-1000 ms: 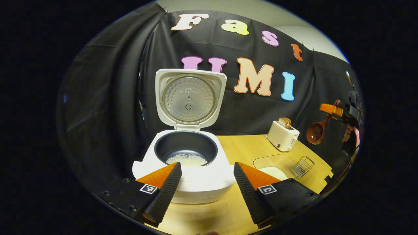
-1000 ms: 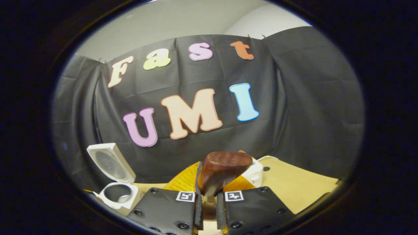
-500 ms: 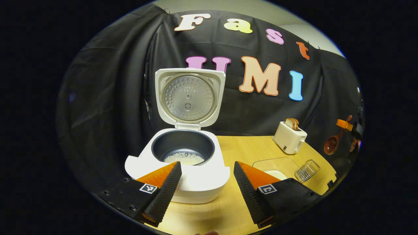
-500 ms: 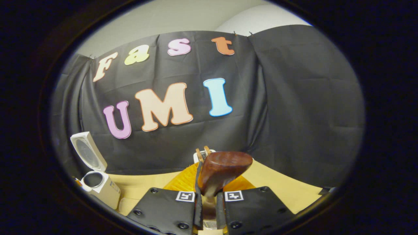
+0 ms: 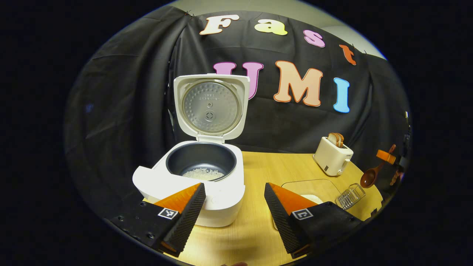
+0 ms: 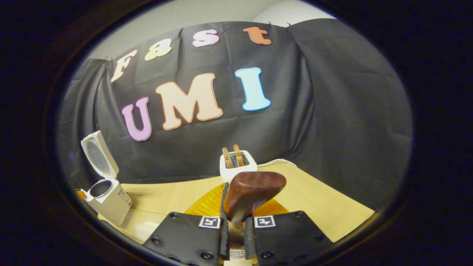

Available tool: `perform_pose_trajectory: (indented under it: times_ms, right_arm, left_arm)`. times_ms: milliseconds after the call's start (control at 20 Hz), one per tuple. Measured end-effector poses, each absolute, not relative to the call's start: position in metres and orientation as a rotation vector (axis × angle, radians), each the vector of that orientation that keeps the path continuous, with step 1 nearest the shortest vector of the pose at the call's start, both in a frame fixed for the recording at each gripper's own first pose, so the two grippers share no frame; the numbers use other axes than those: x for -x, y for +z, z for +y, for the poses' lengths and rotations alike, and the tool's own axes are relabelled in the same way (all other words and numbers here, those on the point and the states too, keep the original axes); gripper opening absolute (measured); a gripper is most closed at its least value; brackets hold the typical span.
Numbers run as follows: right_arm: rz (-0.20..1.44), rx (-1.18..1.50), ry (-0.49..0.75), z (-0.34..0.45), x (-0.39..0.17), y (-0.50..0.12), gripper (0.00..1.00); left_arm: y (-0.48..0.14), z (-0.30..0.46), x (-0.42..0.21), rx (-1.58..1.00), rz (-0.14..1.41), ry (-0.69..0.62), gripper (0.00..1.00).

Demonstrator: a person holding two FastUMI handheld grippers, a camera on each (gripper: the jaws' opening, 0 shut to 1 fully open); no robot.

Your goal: Close the left gripper, press the button to open the rice cooker; take a wooden spoon from the chopstick holder with the right hand, scoop a spoonful of rice and pour it into the rice cooker, then put the wooden spoon back into the chopstick holder.

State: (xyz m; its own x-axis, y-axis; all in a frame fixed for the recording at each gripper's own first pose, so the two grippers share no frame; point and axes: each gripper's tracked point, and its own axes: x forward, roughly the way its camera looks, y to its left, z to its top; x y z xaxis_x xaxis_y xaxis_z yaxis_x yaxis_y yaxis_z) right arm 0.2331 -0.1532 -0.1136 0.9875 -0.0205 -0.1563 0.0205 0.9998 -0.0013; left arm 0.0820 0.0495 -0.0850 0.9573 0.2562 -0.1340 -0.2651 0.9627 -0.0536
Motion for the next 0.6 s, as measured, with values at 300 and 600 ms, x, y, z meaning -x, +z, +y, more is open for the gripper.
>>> perform_pose_trajectory:
  times_ms: [300, 600]
  right_arm:
    - [0.22, 0.01, 0.017, -0.139, -0.234, -0.152, 0.2]
    - [0.273, 0.034, 0.012, -0.136, -0.227, -0.186, 0.18]
  left_arm:
    - [-0.077, 0.043, -0.095, 0.074, 0.112, 0.267, 0.95]
    - [-0.069, 0.049, -0.099, 0.068, 0.096, 0.267, 0.95]
